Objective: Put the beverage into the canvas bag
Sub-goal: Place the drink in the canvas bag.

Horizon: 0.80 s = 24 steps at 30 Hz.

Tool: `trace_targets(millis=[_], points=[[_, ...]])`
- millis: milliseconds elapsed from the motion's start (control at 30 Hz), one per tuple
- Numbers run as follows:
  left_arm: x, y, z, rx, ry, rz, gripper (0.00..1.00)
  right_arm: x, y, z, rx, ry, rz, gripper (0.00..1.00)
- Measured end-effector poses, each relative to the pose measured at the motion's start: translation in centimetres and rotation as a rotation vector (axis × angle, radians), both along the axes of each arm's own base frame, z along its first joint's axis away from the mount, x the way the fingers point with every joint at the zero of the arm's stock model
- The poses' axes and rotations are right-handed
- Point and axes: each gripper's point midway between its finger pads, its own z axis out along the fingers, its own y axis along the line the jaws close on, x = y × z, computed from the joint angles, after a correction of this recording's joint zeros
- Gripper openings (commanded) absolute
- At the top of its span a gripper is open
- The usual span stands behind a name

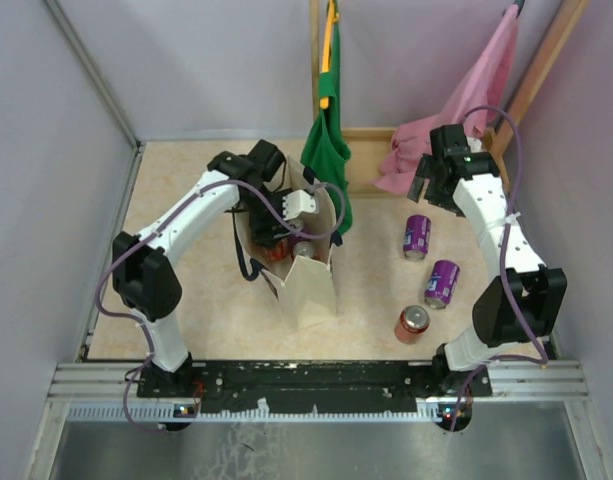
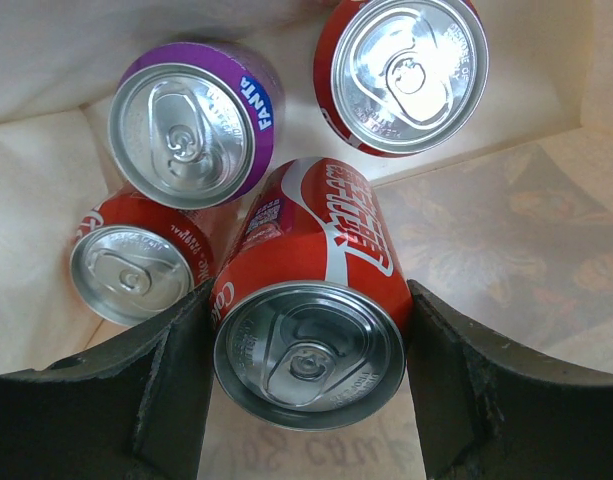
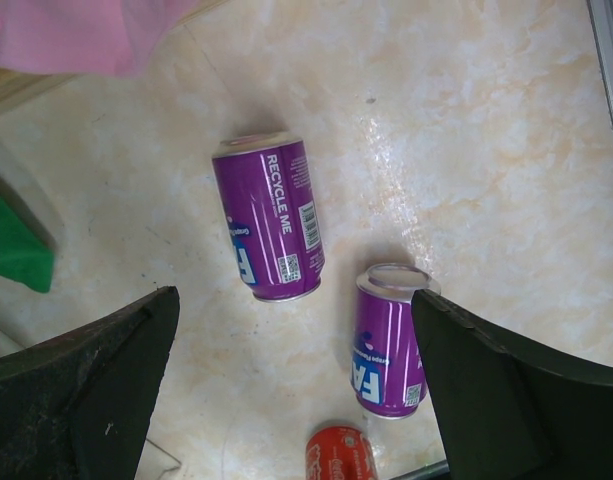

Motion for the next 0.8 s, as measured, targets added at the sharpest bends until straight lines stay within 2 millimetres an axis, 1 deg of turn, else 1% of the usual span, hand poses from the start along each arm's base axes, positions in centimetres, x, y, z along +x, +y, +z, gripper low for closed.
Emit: trace_targets(millis=[233, 467, 800], points=[[-0.6, 0.3, -1.7, 0.033, 0.025, 0.022, 0.0, -0.3, 0.0, -0.7, -0.001, 0.018, 0.004, 0.99], [-0.7, 0.6, -3.7, 0.049, 0.038, 0.06, 0.0, -0.3, 0.0, -0.7, -0.003, 0.019, 0.011, 0.99], [-0.2, 0.2, -4.2, 0.035, 0.032, 0.139, 0.0, -0.2, 0.1, -0.6, -0.004, 0.016, 0.019, 0.99]])
